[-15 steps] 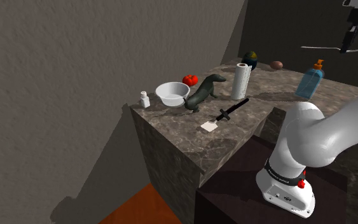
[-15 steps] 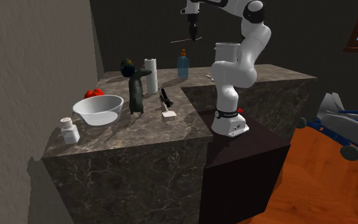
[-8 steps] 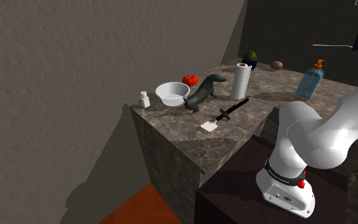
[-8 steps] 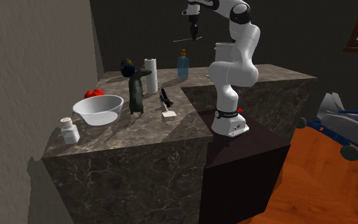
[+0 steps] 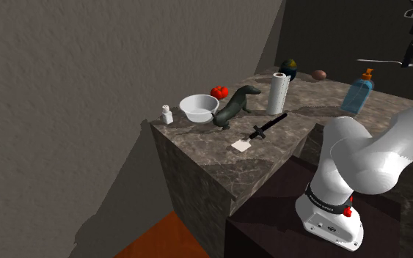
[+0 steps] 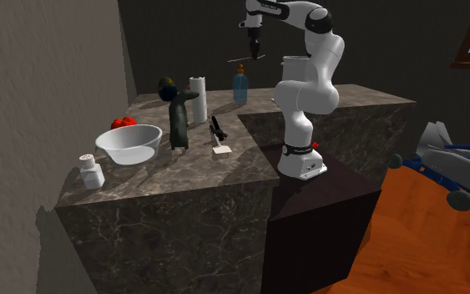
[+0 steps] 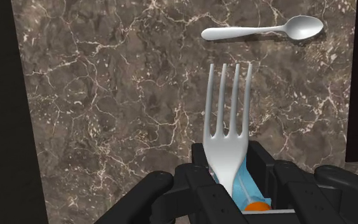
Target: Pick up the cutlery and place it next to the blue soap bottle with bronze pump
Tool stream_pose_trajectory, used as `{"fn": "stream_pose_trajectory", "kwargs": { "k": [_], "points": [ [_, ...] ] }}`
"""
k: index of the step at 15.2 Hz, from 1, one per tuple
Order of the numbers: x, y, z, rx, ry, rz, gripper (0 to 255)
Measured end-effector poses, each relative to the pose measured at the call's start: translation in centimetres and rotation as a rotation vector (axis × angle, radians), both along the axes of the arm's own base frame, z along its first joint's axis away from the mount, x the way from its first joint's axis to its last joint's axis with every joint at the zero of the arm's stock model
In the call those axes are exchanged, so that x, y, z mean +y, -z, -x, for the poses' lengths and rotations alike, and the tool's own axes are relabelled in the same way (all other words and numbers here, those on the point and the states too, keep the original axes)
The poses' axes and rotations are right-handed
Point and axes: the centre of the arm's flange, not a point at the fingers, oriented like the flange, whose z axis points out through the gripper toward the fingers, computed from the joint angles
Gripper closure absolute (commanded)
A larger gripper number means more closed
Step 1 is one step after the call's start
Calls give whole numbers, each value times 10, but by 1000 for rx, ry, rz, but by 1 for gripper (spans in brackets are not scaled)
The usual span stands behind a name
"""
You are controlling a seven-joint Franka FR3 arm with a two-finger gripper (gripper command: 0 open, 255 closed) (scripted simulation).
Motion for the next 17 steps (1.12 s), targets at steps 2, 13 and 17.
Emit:
{"fn": "stream_pose_trajectory", "kwargs": {
  "k": [2,13,17],
  "points": [
    [0,11,0,0,0,0,255],
    [0,69,0,0,0,0,255],
    [1,88,0,0,0,0,255]
  ]
}}
